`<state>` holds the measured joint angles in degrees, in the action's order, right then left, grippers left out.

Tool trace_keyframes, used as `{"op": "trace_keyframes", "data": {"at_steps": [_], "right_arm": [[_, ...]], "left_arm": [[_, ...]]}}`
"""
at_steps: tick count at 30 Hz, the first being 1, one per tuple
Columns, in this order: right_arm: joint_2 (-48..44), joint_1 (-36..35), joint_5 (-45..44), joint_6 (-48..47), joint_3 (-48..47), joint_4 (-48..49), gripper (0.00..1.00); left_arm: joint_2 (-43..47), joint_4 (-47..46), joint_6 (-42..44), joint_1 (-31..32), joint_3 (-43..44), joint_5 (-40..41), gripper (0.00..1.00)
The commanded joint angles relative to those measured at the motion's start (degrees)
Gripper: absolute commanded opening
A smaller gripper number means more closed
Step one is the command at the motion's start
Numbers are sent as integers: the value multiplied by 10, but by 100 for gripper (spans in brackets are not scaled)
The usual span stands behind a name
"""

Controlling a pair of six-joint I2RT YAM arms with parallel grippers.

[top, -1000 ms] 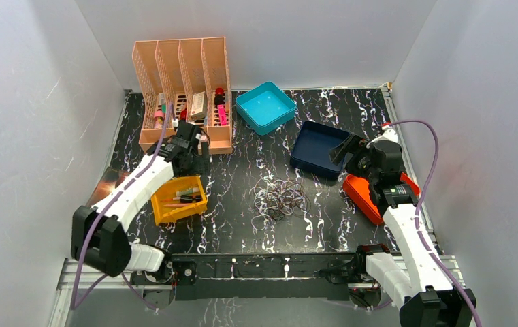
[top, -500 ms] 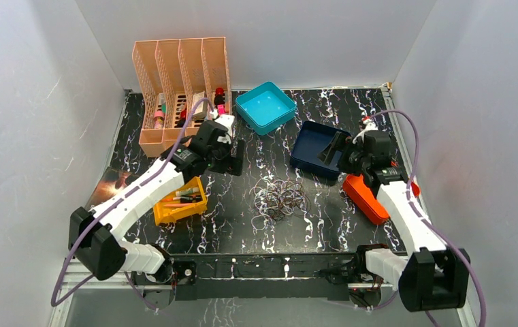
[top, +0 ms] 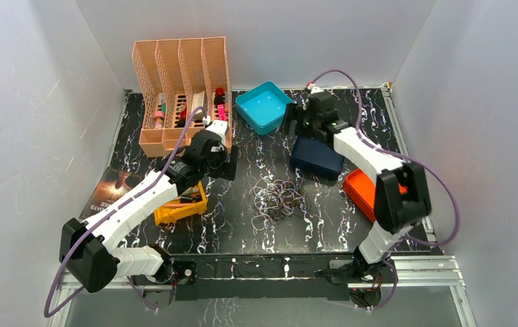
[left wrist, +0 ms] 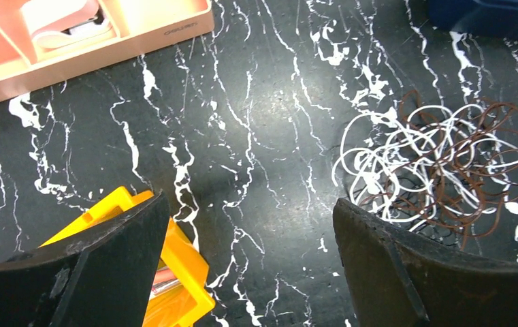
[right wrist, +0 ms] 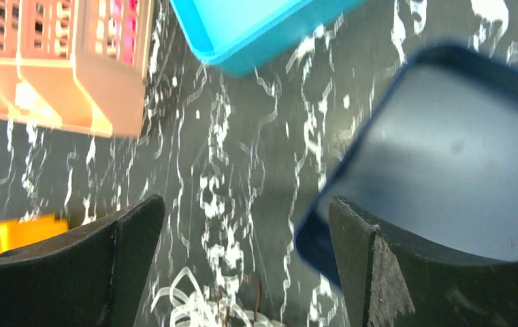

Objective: Untangle the cables

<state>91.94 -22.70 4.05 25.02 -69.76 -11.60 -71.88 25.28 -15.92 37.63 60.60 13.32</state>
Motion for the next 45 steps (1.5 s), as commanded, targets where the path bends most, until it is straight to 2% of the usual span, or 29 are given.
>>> {"op": "trace_keyframes", "data": {"at_steps": [1, 6, 12, 18, 27, 33, 45], "right_arm": [[103, -25, -83, -34, -124, 32, 98], [208, -36, -119, -71, -233, 35, 98], [305, -52, -114, -184, -350, 41, 98], [344, -62, -88, -253, -404, 57, 98], [454, -65, -133, -321, -534, -20, 98], [484, -67, -117, -363, -567, -55, 98], [463, -77, 18, -438, -549, -129, 98]], "left_arm": [[41, -20, 13, -1, -37, 32, 89], [53, -28, 7, -1, -62, 50, 89], [75, -26, 5, -1, -82, 60, 89], [96, -16, -1, -1, -106, 60, 89], [94, -18, -7, -1, -116, 65, 89], [86, -18, -3, -1, -114, 69, 89], [80, -18, -1, -1, -113, 72, 89]]}}
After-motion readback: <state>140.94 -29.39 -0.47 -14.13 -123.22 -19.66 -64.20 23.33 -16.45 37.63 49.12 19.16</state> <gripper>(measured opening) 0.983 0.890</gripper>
